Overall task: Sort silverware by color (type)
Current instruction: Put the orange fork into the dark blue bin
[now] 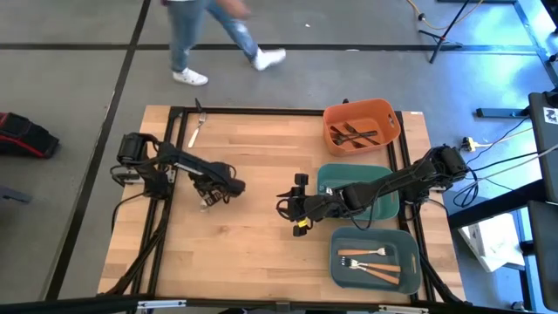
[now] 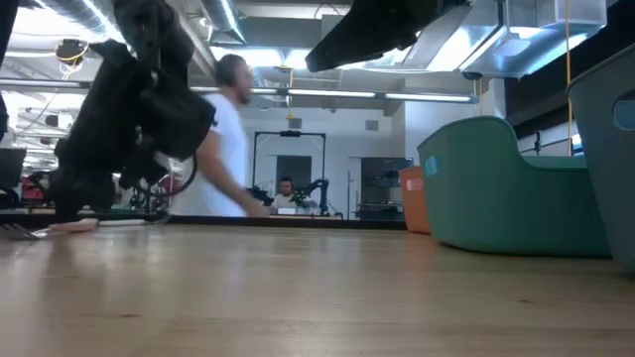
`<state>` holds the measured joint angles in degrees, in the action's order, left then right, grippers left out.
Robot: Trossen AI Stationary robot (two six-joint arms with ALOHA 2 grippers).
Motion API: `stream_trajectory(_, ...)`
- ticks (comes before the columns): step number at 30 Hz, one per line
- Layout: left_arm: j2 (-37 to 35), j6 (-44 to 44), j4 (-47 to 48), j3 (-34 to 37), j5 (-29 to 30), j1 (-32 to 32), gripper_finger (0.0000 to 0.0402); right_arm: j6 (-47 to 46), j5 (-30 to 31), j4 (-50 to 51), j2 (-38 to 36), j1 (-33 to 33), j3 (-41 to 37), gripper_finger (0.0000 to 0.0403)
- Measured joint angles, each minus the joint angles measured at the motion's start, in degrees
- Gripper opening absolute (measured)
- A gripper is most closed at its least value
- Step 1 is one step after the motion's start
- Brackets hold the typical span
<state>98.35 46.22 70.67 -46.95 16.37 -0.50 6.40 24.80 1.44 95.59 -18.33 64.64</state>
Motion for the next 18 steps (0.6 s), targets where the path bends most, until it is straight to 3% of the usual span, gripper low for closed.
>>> stream_trajectory(7, 0.0, 6.7, 2.6, -6.9, -0.7, -8.0, 0.0137, 0.0, 0.1, 0.2, 0.0, 0.0, 0.0, 0.0161)
stream_trajectory(11, -0.8, 14.4, 7.2, -9.6, 4.8, -12.6, 0.0137, -0.1, 0.1, 1.0, 0.0, 0.0, 0.0, 0.0161)
stream_trajectory(18, -8.0, 27.6, 5.4, -4.9, 8.4, -19.8, 0.0137, -0.8, 0.1, 2.7, 0.0, 0.0, 0.0, 0.0161)
